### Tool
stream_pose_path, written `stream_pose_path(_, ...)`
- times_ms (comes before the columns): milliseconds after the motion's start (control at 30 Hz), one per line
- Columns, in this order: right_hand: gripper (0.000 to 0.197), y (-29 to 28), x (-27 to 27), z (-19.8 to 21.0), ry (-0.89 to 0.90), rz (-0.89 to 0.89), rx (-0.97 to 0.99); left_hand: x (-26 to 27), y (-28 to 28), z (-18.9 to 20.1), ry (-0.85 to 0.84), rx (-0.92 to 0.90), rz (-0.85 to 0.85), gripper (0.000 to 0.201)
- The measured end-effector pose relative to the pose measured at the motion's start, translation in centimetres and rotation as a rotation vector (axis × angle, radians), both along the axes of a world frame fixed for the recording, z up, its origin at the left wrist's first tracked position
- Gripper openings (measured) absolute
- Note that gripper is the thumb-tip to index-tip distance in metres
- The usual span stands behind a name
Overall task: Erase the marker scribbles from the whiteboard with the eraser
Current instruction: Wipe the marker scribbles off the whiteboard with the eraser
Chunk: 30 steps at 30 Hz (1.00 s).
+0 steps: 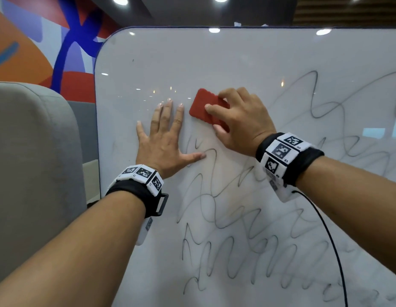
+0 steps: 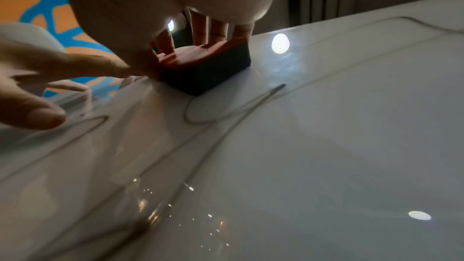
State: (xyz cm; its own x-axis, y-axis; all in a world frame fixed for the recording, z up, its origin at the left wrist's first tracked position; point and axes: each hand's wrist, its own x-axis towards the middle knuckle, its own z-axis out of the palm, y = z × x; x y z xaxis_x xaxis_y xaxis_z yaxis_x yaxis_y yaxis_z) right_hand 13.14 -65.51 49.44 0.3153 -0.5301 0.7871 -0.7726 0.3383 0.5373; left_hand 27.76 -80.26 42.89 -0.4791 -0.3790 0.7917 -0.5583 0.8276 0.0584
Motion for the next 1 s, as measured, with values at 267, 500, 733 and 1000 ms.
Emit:
stream_pose_path(267, 0.033, -0.1, 0.7, -4.1, 0.117, 0.011, 0.172, 1.2, -0.7, -1.2, -0.09, -0.034, -0.007, 0.126)
stream_pose_path(500, 0.041, 0.3, 0.7, -0.2, -0.079, -0.066, -0.07, 1.9, -1.7, -1.6, -0.139, -0.088, 0.001, 0.125)
stream_pose_path(733, 0.034, -0.2, 1.1, -5.3, 0.141, -0.027, 0.211, 2.0, -2.0, -2.0, -0.146, -0.085, -0.026, 0.129)
stream_pose_path(1000, 0.042, 0.1, 0.6, -2.5, -0.056, -0.099, -0.093, 2.2, -2.3, -2.3, -0.169, -0.104, -0.017, 0.128)
